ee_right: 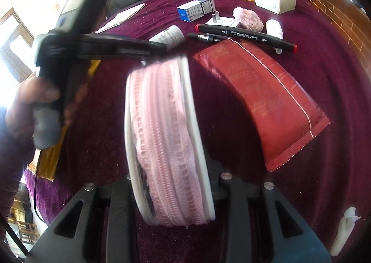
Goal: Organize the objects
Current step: 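Grasp the clear cartoon pouch with the right tool while the left tool grasps the white pill bottle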
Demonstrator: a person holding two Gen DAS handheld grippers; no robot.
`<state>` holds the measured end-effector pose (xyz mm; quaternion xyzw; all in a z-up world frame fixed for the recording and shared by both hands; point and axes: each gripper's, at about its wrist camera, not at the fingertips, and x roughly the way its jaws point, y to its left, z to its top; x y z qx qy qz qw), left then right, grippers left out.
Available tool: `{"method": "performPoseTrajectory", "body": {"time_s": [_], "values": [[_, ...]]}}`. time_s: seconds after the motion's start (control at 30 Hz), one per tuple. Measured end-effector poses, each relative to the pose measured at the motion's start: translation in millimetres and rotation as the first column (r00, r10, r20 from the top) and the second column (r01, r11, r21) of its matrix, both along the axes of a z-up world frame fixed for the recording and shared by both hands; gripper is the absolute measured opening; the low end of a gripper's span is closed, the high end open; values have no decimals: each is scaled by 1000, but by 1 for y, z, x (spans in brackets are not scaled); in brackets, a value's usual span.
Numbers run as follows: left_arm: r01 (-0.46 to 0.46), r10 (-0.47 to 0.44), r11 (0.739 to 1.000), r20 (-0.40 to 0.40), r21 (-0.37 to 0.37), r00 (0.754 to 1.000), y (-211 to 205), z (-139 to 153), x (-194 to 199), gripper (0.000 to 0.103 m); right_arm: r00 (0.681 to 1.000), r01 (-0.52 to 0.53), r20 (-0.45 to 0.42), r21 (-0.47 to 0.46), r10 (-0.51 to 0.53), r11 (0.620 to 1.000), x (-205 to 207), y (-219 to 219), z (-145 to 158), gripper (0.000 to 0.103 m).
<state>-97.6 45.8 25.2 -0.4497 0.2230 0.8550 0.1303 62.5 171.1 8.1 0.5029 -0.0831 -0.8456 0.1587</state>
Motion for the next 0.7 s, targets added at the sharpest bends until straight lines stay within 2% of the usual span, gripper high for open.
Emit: {"method": "performPoseTrajectory", "body": {"time_s": [0.1,0.23,0.33,0.4,0.5,0.6,0.67,0.7], "values": [[16,-14,998,-22,66,1000,-6,13,6,72,1000,-5,4,-20,5,1000,-1,3,0,29],[18,-11,997,-89,78,996,-19,29,5,75,1000,-12,1,-33,12,999,-1,4,-1,29],[21,-19,997,-28,72,999,-19,18,-8,75,1000,-14,-8,-25,14,1000,0,2,-1,29],[32,-29,992,-24,126,999,-19,17,-9,75,1000,-13,-11,-26,12,1000,1,2,-1,29],[23,-28,983,23,182,999,-14,10,-15,79,1000,-11,-5,-42,11,999,0,4,-2,29],[50,-61,988,76,147,995,0,-6,-18,79,1000,-9,2,-49,9,999,0,5,-2,29],[74,-84,990,90,116,992,8,-15,-16,79,1000,-9,-1,-43,9,999,1,3,-2,29],[72,-82,989,71,128,994,10,-15,-15,79,1000,-9,-2,-39,8,999,2,3,-2,29]]}}
